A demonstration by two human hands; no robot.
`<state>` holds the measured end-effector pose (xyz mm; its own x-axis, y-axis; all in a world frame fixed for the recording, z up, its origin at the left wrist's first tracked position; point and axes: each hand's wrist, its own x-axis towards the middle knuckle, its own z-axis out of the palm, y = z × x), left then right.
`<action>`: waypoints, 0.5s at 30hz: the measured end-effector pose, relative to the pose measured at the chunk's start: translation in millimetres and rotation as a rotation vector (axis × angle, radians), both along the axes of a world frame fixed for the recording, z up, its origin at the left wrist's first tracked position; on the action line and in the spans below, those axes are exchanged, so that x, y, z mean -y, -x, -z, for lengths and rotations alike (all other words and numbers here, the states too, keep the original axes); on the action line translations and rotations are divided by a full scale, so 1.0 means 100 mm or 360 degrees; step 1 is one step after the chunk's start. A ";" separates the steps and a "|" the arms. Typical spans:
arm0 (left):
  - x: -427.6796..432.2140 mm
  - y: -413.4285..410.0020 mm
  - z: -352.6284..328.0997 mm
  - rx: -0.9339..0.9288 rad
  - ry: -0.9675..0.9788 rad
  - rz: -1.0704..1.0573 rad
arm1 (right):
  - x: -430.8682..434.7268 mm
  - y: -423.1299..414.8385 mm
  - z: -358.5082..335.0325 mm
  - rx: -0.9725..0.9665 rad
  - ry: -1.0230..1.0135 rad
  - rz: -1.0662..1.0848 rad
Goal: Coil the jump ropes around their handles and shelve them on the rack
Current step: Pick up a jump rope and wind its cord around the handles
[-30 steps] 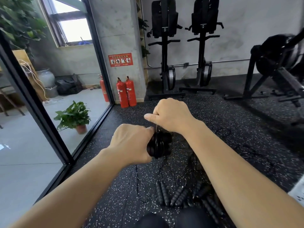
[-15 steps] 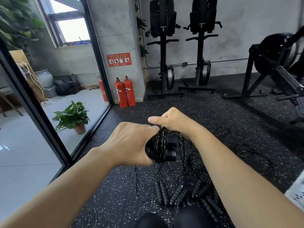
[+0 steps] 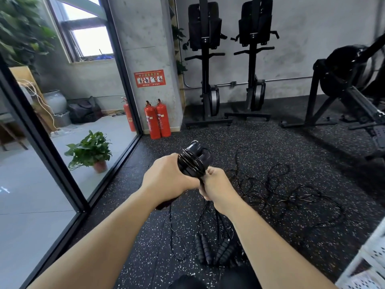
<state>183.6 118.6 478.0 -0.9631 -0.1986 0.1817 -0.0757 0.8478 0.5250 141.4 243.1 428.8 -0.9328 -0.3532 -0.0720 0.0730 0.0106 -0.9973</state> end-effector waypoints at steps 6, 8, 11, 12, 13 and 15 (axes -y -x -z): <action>-0.02 0.12 0.14 0.0080 -0.0070 -0.0155 | -0.04 -0.05 0.05 -0.0015 0.0136 0.0002; -0.02 0.16 0.19 0.0114 -0.0048 -0.0197 | -0.08 -0.05 0.05 0.0019 0.0171 -0.0023; -0.06 0.19 0.26 0.0136 -0.0038 -0.0182 | -0.12 -0.05 0.09 -0.0034 0.0145 -0.0021; -0.08 0.20 0.29 0.0140 -0.0032 -0.0167 | -0.13 -0.04 0.12 -0.0073 0.0138 -0.0004; -0.09 0.21 0.31 0.0138 -0.0021 -0.0156 | -0.14 -0.03 0.15 -0.0104 0.0131 0.0016; -0.12 0.22 0.35 0.0125 -0.0015 -0.0151 | -0.15 0.00 0.21 -0.0158 0.0106 0.0041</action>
<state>161.6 130.3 443.0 -0.9511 -0.2906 0.1044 -0.1963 0.8300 0.5220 141.0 258.2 407.8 -0.9431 -0.3297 0.0440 -0.0267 -0.0568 -0.9980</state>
